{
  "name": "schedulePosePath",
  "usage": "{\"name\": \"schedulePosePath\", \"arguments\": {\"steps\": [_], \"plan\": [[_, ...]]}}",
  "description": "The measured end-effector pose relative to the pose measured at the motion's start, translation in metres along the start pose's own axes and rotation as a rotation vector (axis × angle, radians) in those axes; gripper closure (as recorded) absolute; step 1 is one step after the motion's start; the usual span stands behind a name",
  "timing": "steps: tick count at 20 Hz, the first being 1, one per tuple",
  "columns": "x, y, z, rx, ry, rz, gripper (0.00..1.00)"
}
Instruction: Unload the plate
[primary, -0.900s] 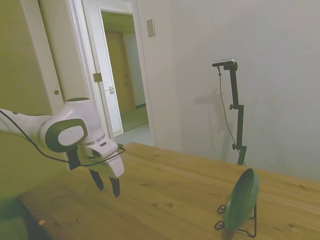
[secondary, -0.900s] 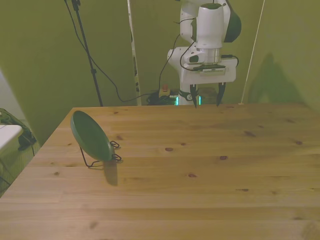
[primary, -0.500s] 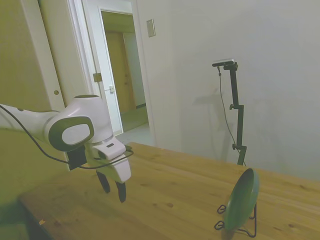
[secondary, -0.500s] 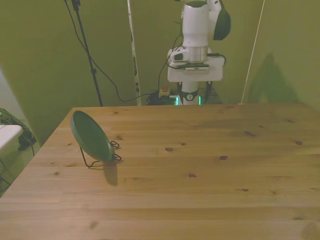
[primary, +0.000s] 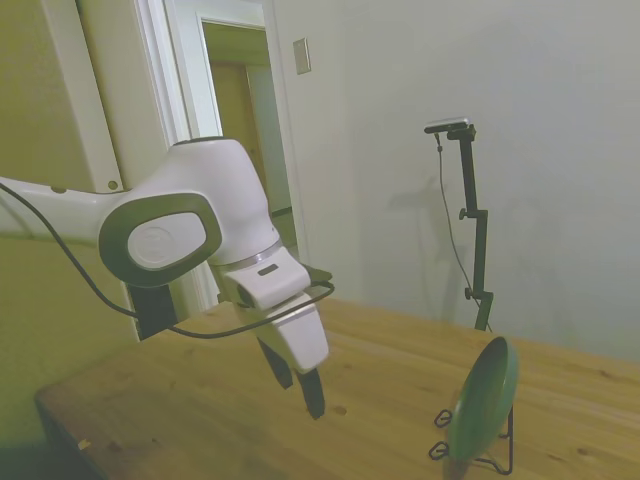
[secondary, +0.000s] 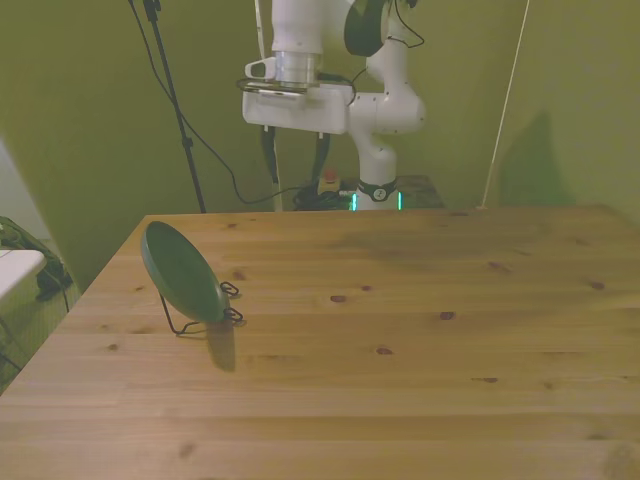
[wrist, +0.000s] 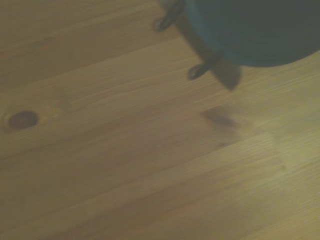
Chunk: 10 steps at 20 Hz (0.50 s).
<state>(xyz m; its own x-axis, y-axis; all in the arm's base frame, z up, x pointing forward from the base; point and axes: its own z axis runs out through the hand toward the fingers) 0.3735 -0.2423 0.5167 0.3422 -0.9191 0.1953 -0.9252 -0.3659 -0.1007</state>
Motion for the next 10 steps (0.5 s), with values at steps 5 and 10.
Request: {"name": "schedulePosePath", "arguments": {"steps": [5, 10], "plan": [[0.042, -0.002, 0.000, -0.002, 0.012, 0.014, 0.00], [0.050, -0.014, -0.011, 0.012, 0.037, -0.003, 0.00]]}}
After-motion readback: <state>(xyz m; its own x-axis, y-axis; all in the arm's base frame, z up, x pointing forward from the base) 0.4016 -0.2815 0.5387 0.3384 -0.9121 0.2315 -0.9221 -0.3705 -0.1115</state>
